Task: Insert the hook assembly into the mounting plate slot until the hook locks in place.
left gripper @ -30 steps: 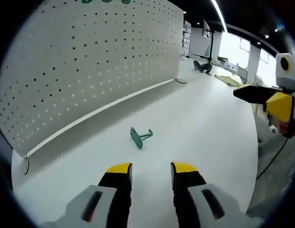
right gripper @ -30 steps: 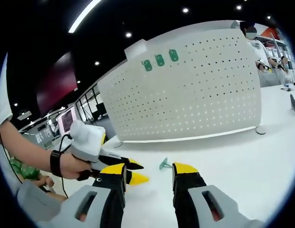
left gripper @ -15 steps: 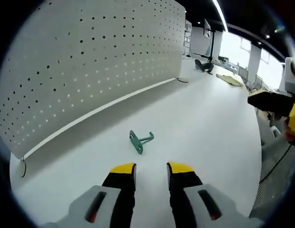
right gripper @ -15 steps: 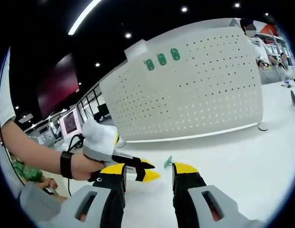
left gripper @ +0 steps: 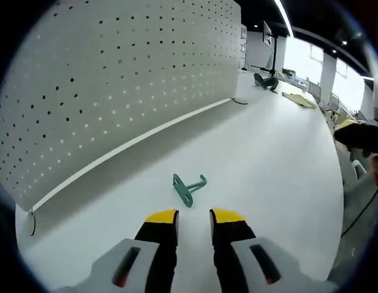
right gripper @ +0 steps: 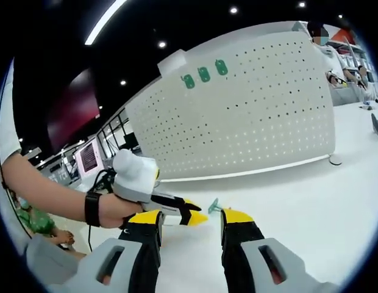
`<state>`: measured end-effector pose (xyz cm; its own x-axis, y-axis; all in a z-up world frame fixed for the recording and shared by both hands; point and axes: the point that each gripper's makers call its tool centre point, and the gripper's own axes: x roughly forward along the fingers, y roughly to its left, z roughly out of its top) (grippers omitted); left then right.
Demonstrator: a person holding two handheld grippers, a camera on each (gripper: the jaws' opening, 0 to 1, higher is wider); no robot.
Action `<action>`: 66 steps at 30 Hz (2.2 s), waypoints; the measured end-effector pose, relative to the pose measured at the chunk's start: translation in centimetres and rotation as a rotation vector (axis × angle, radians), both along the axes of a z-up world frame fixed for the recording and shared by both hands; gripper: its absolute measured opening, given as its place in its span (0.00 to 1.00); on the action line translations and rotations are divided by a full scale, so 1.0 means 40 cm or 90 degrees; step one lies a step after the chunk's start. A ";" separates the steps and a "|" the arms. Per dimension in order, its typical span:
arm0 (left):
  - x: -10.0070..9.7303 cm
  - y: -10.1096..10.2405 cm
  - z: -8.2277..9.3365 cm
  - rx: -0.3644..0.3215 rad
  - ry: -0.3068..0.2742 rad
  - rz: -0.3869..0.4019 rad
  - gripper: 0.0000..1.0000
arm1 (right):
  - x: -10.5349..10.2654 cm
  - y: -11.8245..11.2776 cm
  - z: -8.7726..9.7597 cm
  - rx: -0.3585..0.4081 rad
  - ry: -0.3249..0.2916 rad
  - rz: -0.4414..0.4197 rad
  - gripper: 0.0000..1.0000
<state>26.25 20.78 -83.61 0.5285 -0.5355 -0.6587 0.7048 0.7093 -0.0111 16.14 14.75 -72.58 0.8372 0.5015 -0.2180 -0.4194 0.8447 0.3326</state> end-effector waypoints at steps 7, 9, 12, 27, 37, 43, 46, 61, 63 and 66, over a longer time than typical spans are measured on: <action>0.018 -0.016 0.000 0.004 -0.010 -0.005 0.21 | 0.007 -0.012 0.002 -0.002 -0.001 -0.009 0.39; 0.023 -0.019 -0.002 0.008 -0.010 -0.007 0.21 | 0.007 -0.014 0.000 -0.001 0.002 -0.009 0.39; 0.032 -0.025 -0.008 0.014 -0.011 -0.013 0.20 | 0.008 -0.015 -0.001 -0.005 0.003 -0.009 0.39; 0.050 -0.031 -0.035 0.022 0.009 -0.008 0.13 | 0.015 -0.013 0.008 -0.005 0.001 -0.012 0.39; 0.058 -0.024 -0.034 0.010 0.020 0.006 0.06 | 0.012 -0.007 0.007 -0.007 0.002 -0.008 0.39; 0.047 -0.026 -0.030 0.005 0.027 -0.003 0.04 | 0.011 -0.009 0.007 -0.008 0.003 -0.008 0.39; 0.044 -0.026 -0.027 -0.001 0.029 -0.004 0.04 | 0.011 -0.008 0.008 -0.009 0.003 -0.006 0.39; 0.020 -0.039 0.037 -0.044 0.015 -0.027 0.03 | 0.017 0.000 0.028 0.012 -0.002 -0.015 0.34; 0.018 -0.040 0.044 -0.049 0.014 -0.027 0.03 | 0.016 -0.001 0.026 0.004 -0.001 -0.014 0.34; 0.011 -0.041 0.057 -0.059 0.011 -0.026 0.03 | 0.016 0.002 0.030 0.006 -0.004 -0.012 0.34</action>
<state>26.70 19.13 -81.33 0.4942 -0.6150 -0.6144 0.7322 0.6755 -0.0872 16.76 14.84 -71.37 0.8479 0.4879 -0.2072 -0.4059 0.8490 0.3383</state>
